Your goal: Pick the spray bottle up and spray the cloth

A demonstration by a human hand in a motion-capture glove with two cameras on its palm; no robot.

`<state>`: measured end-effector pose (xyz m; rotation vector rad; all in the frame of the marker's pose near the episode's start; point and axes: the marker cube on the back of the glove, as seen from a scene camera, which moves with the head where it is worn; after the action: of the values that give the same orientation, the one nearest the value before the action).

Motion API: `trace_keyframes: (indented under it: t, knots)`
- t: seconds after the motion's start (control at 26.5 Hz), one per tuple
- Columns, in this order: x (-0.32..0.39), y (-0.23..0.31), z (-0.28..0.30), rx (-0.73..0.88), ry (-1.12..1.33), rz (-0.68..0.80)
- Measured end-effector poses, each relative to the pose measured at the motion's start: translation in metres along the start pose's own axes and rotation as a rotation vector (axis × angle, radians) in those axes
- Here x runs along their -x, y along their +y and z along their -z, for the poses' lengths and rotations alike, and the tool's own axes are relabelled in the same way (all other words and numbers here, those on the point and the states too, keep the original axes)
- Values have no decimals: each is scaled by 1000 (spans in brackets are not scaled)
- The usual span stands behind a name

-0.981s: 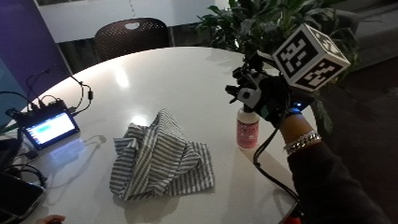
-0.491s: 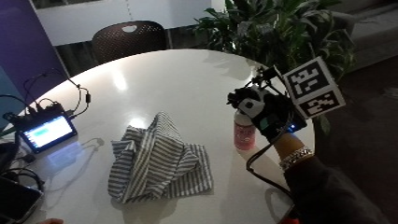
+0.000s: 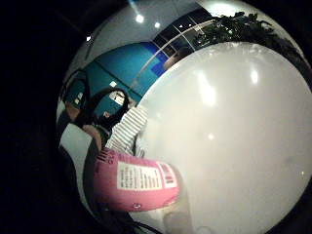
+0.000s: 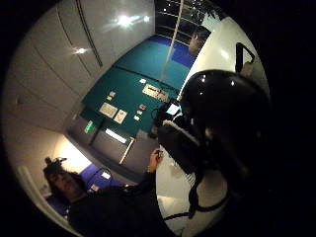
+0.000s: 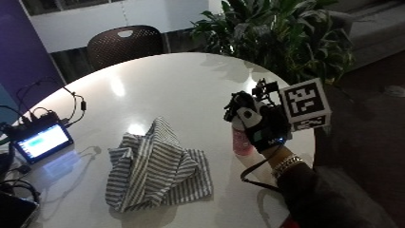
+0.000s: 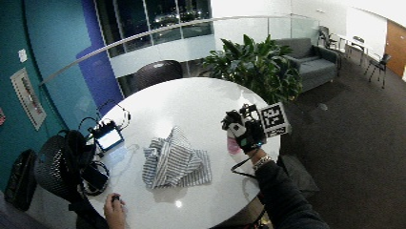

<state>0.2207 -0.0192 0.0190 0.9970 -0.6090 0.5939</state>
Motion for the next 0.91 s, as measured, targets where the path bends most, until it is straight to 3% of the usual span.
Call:
trace_keyframes:
  t: [0.3, 0.91]
  knots:
    - [12, -4, -4, -60, 8, 107]
    - [124, -62, 9, 183, 327, 351]
